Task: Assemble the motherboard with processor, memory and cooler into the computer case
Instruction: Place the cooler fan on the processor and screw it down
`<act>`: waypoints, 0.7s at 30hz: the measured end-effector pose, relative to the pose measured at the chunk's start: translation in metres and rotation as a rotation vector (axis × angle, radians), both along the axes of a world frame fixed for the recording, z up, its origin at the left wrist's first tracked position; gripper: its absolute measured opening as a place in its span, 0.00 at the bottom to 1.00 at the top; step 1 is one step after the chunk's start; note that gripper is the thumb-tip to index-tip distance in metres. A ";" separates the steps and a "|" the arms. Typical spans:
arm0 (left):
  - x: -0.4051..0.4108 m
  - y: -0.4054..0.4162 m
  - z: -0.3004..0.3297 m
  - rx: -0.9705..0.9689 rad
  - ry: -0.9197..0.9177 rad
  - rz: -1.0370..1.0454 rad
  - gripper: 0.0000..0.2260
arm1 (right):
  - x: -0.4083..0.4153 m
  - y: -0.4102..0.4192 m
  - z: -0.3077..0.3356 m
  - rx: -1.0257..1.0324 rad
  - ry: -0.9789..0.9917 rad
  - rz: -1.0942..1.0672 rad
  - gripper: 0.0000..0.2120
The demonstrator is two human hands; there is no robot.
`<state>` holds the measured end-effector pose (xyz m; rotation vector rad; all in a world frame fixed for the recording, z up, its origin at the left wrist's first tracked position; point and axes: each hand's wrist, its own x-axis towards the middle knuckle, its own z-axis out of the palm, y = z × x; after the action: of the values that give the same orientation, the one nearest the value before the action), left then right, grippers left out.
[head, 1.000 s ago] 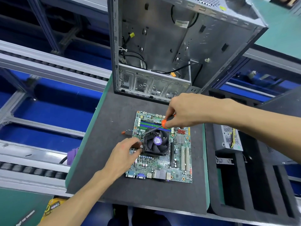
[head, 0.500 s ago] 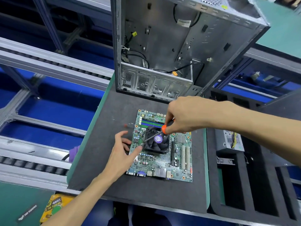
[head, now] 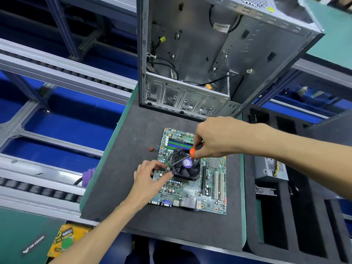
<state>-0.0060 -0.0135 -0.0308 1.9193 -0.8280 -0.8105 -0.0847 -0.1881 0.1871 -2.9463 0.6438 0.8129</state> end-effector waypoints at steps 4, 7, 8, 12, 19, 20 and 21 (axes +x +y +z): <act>0.001 -0.001 0.001 0.028 0.001 -0.004 0.08 | 0.001 -0.001 0.002 0.001 0.001 0.010 0.15; 0.001 -0.002 0.000 0.034 0.022 -0.004 0.05 | 0.002 -0.001 0.003 0.015 -0.010 0.010 0.14; 0.001 -0.002 0.000 0.034 0.036 0.004 0.04 | 0.002 -0.001 0.004 0.017 -0.008 0.013 0.14; -0.001 0.000 0.000 0.065 0.022 -0.003 0.14 | 0.005 0.000 0.003 0.022 0.015 0.016 0.14; 0.000 -0.002 0.006 0.111 0.037 -0.020 0.24 | 0.005 -0.002 0.001 0.007 0.033 0.014 0.13; 0.001 -0.002 0.007 0.116 0.047 -0.023 0.24 | 0.004 -0.002 0.001 0.010 0.034 0.008 0.14; 0.001 -0.002 0.008 0.120 0.057 -0.026 0.25 | 0.005 -0.002 0.000 0.004 0.032 0.006 0.14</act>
<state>-0.0046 -0.0154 -0.0230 1.9841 -0.7864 -0.9454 -0.0801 -0.1897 0.1874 -2.9388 0.6339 0.8620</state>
